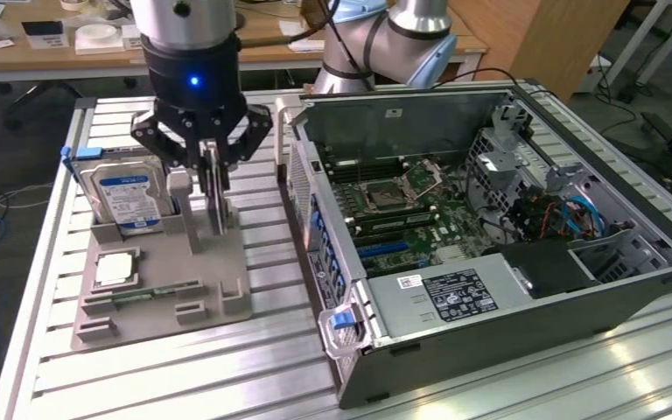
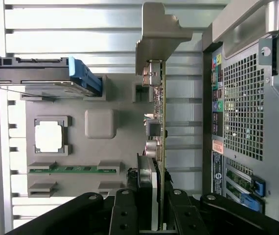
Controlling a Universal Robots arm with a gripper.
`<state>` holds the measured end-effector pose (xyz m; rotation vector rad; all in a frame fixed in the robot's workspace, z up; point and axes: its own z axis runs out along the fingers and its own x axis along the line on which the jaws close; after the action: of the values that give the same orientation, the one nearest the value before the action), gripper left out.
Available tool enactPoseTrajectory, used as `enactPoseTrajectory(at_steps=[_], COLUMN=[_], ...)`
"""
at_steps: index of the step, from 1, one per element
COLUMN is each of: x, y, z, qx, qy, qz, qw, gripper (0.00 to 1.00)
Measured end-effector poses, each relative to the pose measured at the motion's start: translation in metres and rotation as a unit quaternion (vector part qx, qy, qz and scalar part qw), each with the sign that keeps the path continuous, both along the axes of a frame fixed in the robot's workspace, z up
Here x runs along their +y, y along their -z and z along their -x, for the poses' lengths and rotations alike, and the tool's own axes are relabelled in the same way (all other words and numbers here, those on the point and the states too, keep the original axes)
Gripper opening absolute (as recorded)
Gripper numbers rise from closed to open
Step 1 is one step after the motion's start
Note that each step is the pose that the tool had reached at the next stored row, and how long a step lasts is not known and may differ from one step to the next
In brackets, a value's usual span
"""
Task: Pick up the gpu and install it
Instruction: 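Pick up the gpu and move the gpu toward the slot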
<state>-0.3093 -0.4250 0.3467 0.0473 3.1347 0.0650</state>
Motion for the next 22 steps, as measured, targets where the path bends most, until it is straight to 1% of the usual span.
enactPoseTrajectory(at_steps=[11,17,22], x=[0.0000,0.0000,0.0000], y=[-0.0440,-0.0558,-0.0694], z=[0.000,0.000,0.000], qx=[0.0000,0.0000,0.0000], qy=[0.000,-0.008,-0.010], qz=[0.0000,0.0000,0.0000], qw=[1.0000,1.0000,1.0000], gripper=[0.28,0.28,0.28])
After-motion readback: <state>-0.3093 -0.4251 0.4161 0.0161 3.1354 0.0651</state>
